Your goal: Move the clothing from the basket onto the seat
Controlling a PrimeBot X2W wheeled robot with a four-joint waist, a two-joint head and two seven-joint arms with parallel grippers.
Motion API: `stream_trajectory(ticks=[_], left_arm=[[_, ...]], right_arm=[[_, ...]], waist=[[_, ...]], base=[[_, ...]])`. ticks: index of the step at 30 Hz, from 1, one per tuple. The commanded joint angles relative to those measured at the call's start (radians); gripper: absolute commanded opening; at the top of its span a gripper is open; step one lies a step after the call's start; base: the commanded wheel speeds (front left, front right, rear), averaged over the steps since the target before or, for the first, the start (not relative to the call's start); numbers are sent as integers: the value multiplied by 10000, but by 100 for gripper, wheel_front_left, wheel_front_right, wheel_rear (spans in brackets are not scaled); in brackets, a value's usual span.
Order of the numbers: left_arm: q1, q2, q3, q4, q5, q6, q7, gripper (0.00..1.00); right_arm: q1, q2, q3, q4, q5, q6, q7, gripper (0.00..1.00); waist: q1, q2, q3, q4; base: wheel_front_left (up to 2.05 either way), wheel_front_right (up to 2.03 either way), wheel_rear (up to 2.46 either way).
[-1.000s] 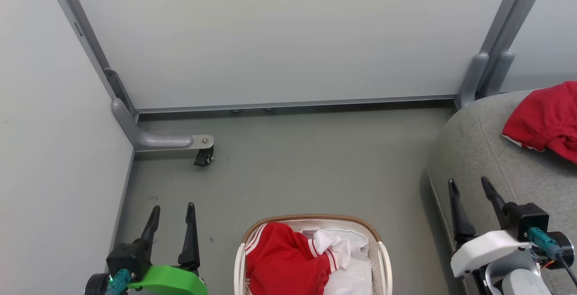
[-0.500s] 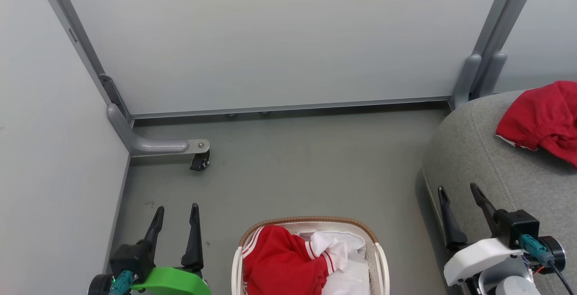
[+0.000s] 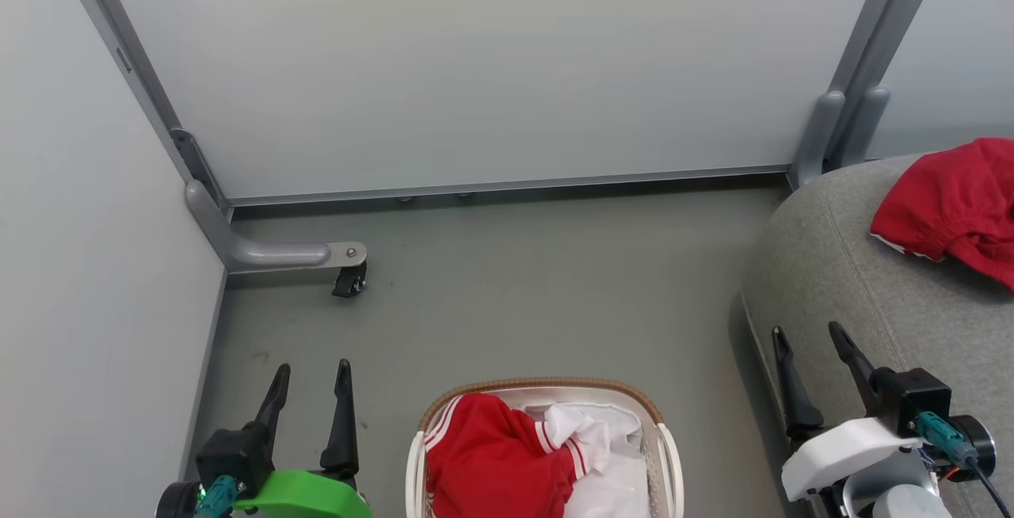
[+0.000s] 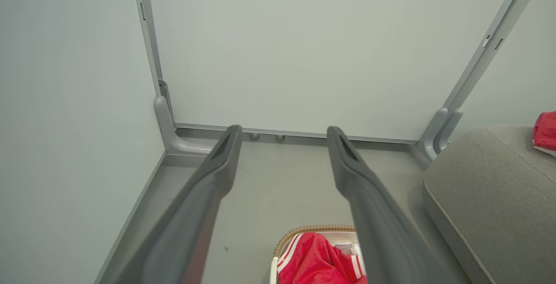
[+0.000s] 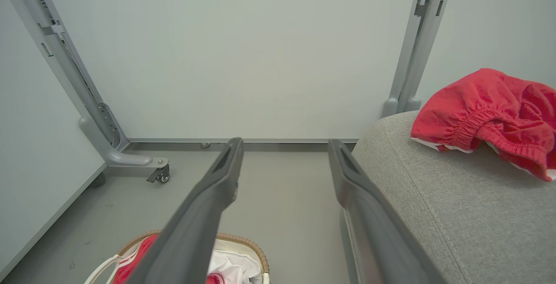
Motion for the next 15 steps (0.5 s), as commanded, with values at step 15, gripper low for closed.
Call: stream_trajectory(ticks=[15], left_arm=[[-1139,12,-1267,610,127,-65,9,100]], right_arm=[[-599,-42,-319,-409,-619,-14,-49,100]], waist=[[1,0,1025,-515]], base=[[0,0,0]])
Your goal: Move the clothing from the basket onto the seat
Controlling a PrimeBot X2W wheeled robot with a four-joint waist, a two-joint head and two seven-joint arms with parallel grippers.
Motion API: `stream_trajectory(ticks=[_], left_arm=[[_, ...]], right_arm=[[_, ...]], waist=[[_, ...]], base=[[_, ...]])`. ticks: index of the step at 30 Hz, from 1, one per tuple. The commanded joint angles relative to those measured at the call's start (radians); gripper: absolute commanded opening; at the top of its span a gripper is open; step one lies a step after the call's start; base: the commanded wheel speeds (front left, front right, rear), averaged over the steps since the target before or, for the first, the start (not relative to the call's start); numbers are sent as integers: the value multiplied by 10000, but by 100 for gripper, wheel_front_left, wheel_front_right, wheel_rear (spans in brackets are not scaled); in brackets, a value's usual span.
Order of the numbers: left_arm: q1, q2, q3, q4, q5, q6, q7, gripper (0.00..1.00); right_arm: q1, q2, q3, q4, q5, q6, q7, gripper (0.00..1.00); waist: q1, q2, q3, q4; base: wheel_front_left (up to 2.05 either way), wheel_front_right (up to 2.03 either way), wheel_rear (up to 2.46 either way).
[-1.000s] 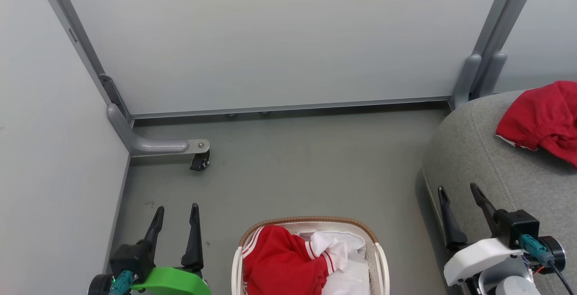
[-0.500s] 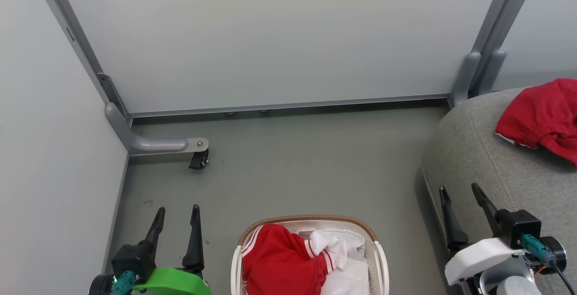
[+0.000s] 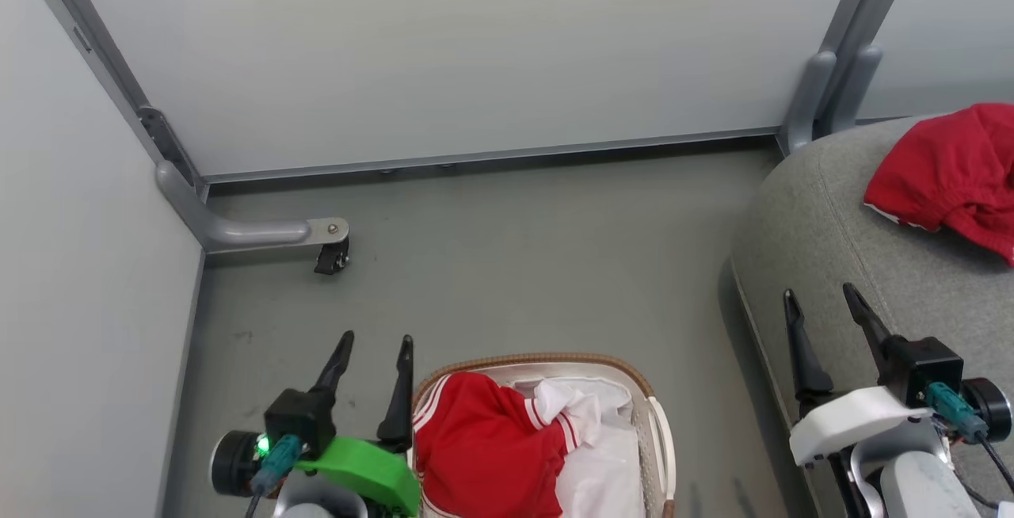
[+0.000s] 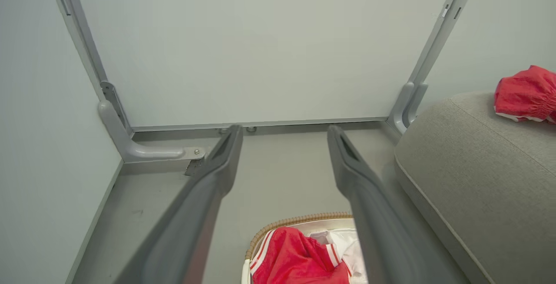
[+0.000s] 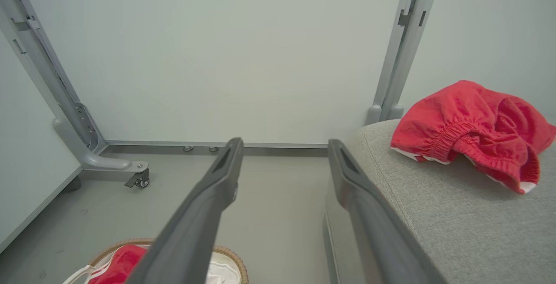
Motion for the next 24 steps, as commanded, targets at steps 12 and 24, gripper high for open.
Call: stream_trajectory(ticks=[12,24], left_arm=[[-3284,29,-2429,3463,233,-80,9,100],[-4952,42,-3611,6746,280,-176,10,100]], right_arm=[[-1974,-39,605,-562,-171,-14,-49,100],[-3042,-25,1091,-924,525,-14,-49,100]], waist=[[0,0,3437,-1847],[0,0,5977,-3450]], base=[[0,0,0],[0,0,0]])
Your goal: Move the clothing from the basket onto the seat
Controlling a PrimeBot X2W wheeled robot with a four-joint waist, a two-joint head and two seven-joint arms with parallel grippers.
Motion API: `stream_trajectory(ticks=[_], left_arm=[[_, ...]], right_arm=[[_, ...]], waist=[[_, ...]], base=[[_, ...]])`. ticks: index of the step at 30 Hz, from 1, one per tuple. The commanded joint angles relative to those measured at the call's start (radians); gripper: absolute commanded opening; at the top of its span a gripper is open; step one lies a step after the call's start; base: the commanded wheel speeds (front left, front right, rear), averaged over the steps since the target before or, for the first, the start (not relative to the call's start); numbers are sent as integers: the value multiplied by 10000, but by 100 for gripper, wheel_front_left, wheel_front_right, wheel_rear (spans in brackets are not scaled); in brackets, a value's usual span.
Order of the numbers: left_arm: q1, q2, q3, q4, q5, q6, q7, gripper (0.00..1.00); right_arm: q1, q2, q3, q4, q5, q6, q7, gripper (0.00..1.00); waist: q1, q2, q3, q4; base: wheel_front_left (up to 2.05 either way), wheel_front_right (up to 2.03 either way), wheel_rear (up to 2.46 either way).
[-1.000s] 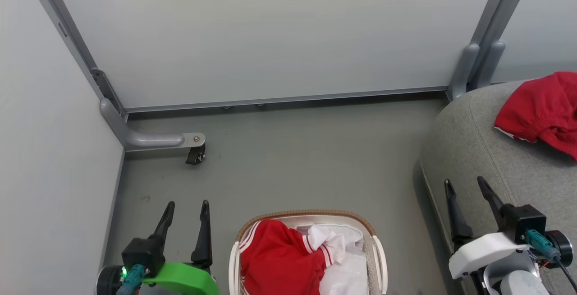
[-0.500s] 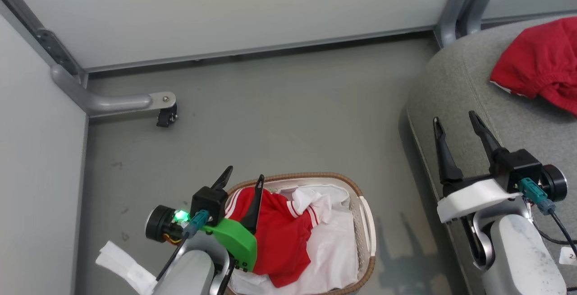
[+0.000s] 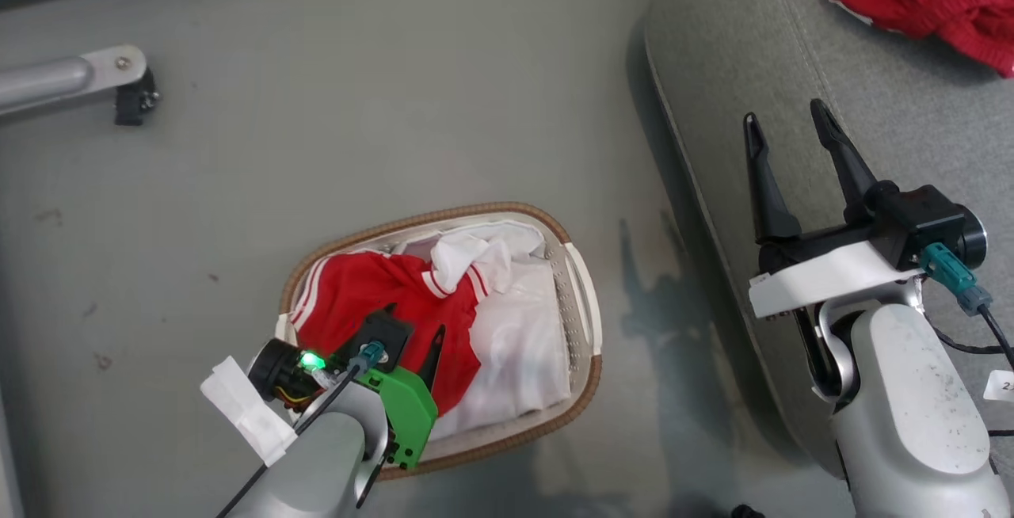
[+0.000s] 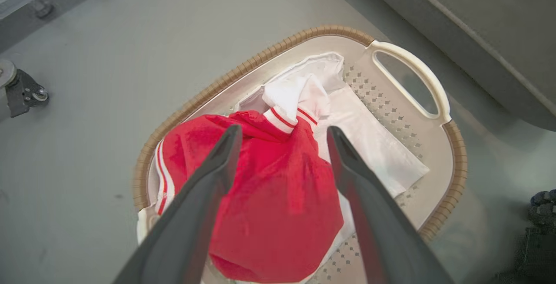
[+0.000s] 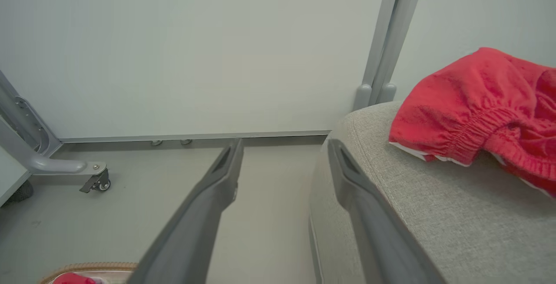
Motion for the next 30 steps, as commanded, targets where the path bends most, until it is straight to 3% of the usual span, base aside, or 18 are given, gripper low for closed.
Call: stream_trajectory(ticks=[1,11,19,20,21,22,30], left_arm=[[-414,76,-66,177,18,-50,6,100],[-1409,279,-149,1650,56,72,29,100],[-1697,406,-28,2238,-196,314,290,100],[-1698,420,-26,2280,-239,340,358,49],[-1699,430,-36,2304,-244,345,379,36],[-1696,425,-58,2334,-260,335,380,0],[-1554,268,33,2325,-566,199,156,0]], right_arm=[[-232,-1,71,-98,102,-14,-49,100],[-822,-4,522,-343,646,-14,-49,100],[-1100,-7,701,-304,710,-14,-49,100],[-1094,-8,721,-295,724,-14,-49,100],[-1093,-8,732,-288,730,-14,-49,100],[-1095,-11,741,-274,720,-14,-49,100],[-788,-13,690,4,497,-14,-49,100]], waist=[[-1,0,1777,-1471],[-1,0,3094,-1822],[-1,0,3453,-1809],[-1,0,3452,-1803],[-1,0,3444,-1796],[-1,0,3421,-1785],[-1,0,2733,-1444]], base=[[0,0,0],[0,0,0],[0,0,0],[0,0,0],[0,0,0],[0,0,0],[0,0,0]])
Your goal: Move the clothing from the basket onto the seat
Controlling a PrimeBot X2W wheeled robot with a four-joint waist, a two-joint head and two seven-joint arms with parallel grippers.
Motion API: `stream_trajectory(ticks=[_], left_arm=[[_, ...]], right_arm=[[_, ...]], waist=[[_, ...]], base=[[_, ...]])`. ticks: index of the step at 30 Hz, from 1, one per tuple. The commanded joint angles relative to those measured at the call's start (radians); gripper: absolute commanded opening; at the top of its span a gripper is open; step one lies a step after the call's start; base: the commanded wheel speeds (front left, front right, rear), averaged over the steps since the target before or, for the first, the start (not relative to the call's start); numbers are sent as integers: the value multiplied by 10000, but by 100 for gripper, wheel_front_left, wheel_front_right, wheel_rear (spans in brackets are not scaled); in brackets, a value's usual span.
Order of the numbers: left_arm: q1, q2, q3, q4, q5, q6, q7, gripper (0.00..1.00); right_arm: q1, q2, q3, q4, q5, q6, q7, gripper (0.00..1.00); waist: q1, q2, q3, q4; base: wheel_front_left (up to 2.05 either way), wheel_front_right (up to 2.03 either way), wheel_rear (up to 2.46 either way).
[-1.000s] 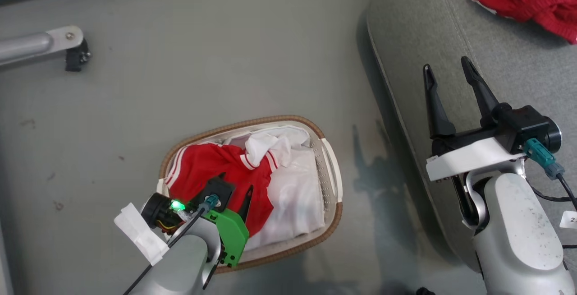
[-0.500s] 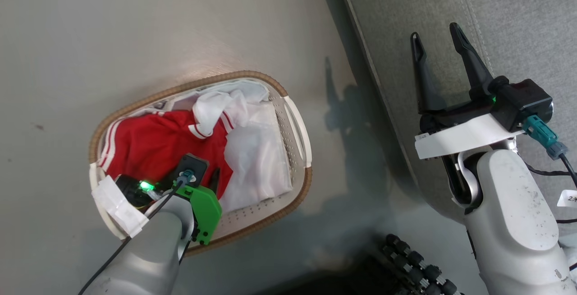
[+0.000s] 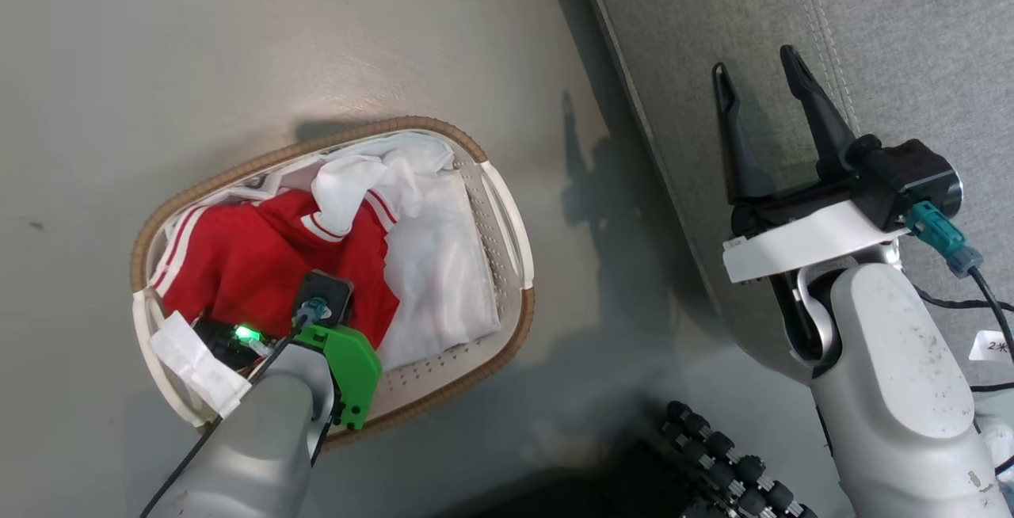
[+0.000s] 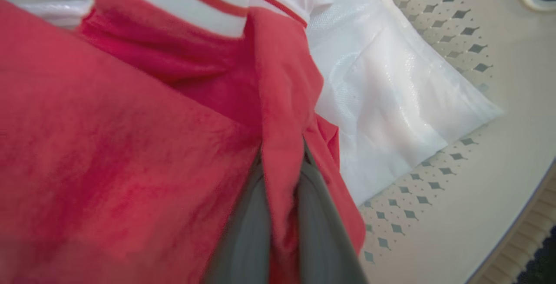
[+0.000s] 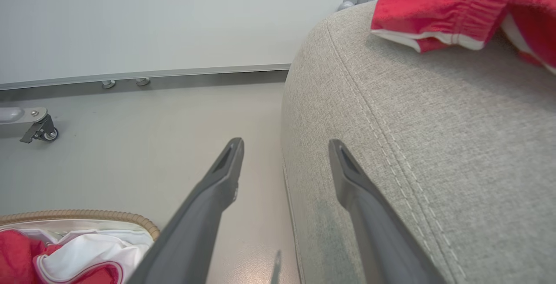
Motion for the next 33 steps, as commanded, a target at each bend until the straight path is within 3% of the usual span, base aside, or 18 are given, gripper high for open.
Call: stream_trajectory(ticks=[1,7,20,28,33], left_arm=[[18,-20,83,-69,-123,-57,-88,0],[309,-49,34,-635,-165,-195,-244,0],[1141,352,-130,-3783,344,-427,-230,0],[369,765,-840,-4478,664,-625,-232,0],[-438,760,-1564,-4739,276,-636,-178,0]], right_arm=[[201,-25,-26,80,-104,-14,-49,100],[590,-31,-260,439,-603,-14,-49,100],[2177,-35,-1097,1167,-1623,-14,-49,100],[3217,-32,-1303,1400,-1849,-14,-49,100],[3708,-32,-1325,1474,-1908,-14,-49,100]], waist=[[-2,0,-479,286],[-2,0,-1554,787],[-2,0,-4781,2258],[-2,0,-6642,2793],[-2,0,-7580,2994]], base=[[0,0,0],[0,0,0],[0,0,0],[0,0,0],[0,0,0]])
